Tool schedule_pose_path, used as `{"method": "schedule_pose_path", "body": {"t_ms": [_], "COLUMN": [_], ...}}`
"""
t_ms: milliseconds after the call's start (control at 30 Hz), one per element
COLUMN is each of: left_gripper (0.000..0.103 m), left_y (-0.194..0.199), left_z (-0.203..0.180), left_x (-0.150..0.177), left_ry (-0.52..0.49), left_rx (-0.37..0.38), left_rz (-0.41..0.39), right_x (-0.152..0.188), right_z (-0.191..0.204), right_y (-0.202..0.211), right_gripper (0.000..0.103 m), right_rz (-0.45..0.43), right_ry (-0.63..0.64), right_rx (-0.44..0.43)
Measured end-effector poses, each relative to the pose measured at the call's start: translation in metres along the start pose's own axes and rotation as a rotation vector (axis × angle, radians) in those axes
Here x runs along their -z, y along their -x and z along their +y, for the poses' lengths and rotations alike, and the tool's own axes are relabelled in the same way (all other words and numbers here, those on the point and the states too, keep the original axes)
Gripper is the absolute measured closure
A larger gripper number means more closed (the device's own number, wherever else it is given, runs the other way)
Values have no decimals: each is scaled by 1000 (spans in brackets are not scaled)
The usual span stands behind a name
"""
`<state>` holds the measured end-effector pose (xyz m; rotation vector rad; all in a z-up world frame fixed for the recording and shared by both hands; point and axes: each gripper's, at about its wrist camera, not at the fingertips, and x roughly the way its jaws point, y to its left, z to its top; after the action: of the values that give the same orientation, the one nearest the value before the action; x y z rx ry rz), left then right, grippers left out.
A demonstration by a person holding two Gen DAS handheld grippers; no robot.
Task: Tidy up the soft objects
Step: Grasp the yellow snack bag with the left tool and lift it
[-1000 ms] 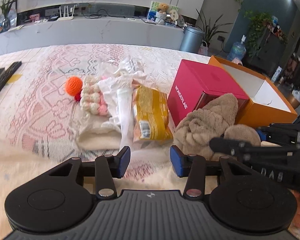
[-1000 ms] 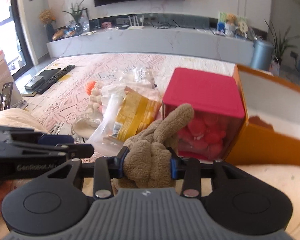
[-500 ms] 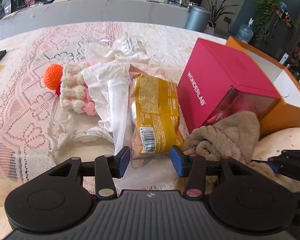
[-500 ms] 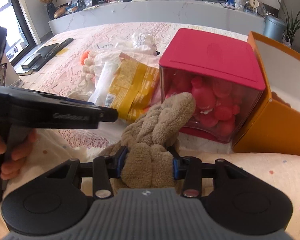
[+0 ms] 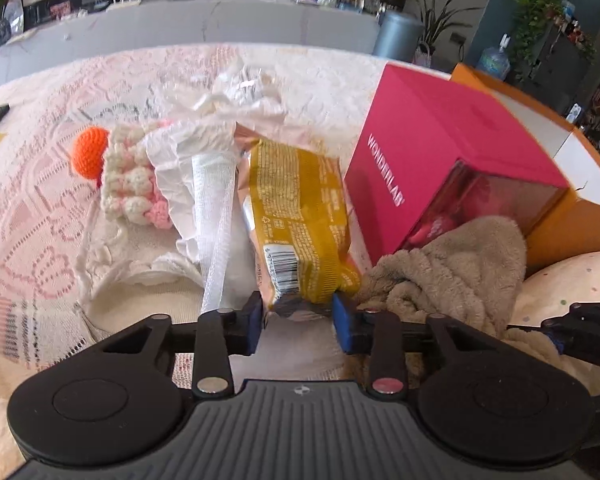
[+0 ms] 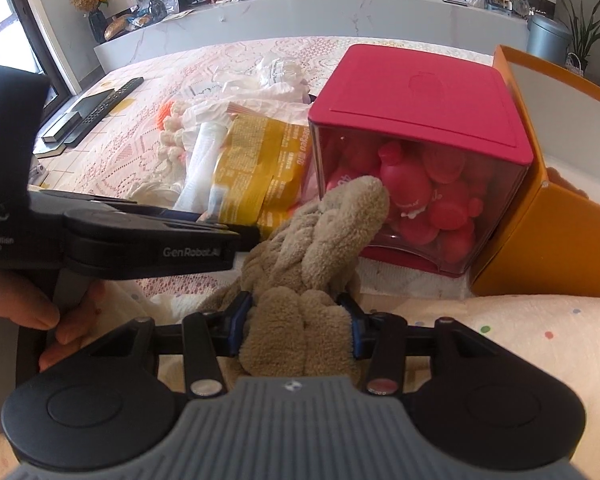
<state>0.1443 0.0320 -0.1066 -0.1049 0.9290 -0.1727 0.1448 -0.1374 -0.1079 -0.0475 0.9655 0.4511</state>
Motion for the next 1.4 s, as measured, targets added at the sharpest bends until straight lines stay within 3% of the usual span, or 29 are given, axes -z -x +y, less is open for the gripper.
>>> {"method": "schedule_pose_path", "body": {"t_ms": [133,167,333,700,967,1133,1300,1400], "left_gripper": [67,97,98,101,101,92,46,41], "left_y": [18,23,58,107,122,114,116,110], "left_z": [-3,-3,-3,-5,1,12,19,26], "left_x": [4,4,4,16,44,54,52,48], "left_ry": [-2,-4,11,49,77,146,209,270], "left_rx": [14,9,31,63,129,139,138,136], "left_rz": [-48,-62,-143,-177,-93,-40,-63,-37], "right_x": [2,2,8,19,26,23,20,25], "right_z": [-1,-1,1,-2,-17,-17,-12,-6], "right_y": [10,13,36,78,69,66,65,52], "right_gripper": [59,60,61,61,60,59,59,59], "right_rz": [-21,-29,-73,-143,-104,-119,-149,-109], "right_ry": [-19,-23,-26,-17,-118,-142,-167,-133], "right_rx": [-5,-6,2,90,72,67,30,27]}}
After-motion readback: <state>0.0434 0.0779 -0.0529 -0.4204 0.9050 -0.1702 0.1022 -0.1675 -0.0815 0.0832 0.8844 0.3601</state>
